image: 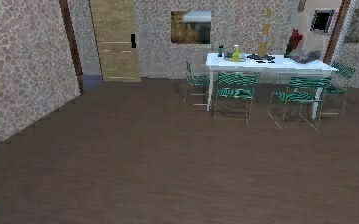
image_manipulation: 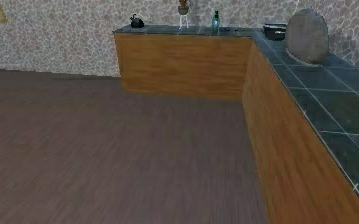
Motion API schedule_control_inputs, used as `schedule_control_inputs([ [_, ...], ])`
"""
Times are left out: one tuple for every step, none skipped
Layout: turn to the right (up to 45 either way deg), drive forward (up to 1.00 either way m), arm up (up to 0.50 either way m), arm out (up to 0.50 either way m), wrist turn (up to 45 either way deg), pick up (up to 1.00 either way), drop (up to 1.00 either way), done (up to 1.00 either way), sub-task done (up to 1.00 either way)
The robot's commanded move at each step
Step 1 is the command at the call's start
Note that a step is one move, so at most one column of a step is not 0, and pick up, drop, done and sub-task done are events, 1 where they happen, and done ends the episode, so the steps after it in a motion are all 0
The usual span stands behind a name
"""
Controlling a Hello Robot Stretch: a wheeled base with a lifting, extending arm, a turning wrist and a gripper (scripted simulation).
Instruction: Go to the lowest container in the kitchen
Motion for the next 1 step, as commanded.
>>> schedule_control_inputs([
  [0.0,1.0,0.0,0.0,0.0,0.0,0.0,0.0,0.0],
])
